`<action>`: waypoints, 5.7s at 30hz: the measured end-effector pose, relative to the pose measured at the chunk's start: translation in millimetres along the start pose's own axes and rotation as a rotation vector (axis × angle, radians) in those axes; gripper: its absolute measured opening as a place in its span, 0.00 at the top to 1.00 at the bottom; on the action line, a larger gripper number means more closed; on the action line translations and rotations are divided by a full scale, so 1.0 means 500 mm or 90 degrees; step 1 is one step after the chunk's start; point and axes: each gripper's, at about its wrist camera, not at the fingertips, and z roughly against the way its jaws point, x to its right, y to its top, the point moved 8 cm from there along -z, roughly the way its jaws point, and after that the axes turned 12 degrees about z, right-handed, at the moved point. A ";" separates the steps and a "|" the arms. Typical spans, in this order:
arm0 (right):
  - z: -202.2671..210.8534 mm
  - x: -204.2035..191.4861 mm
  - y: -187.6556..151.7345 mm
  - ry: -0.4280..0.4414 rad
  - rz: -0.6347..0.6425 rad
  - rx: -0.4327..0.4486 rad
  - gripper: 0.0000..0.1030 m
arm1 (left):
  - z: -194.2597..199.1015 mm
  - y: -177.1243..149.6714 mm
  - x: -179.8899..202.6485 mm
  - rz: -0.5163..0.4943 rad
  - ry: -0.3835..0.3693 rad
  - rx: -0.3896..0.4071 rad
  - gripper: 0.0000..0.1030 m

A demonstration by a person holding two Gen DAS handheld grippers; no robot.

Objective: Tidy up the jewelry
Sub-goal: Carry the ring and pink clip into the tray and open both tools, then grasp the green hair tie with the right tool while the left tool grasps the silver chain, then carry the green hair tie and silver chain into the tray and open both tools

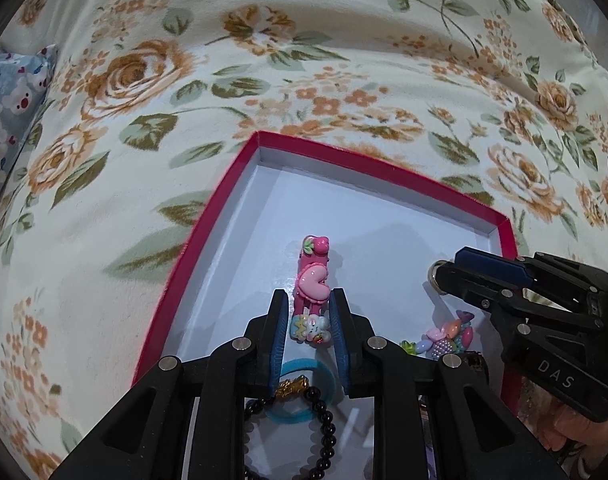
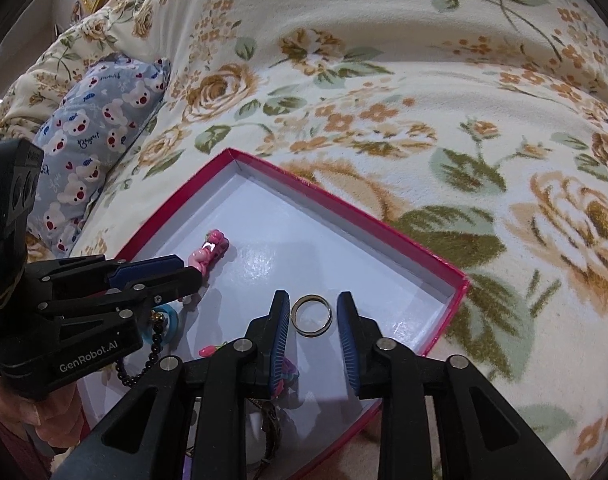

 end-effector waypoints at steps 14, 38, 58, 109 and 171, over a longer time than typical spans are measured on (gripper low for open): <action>0.182 0.021 -0.040 0.012 -0.072 0.095 0.73 | 0.163 -0.078 -0.021 0.069 -0.083 0.059 0.80; 0.356 0.107 -0.294 -0.056 -0.197 0.095 0.70 | 0.289 -0.251 0.076 -0.010 -0.154 0.014 0.72; 0.304 0.052 -0.343 -0.018 -0.175 0.053 0.70 | 0.241 -0.339 0.169 -0.081 -0.164 -0.051 0.67; 0.365 0.001 -0.263 -0.013 -0.146 0.128 0.95 | 0.323 -0.312 0.141 -0.081 -0.201 0.048 0.88; 0.088 -0.206 -0.165 0.065 0.023 -0.028 0.90 | 0.214 -0.259 -0.127 0.082 -0.065 0.024 0.88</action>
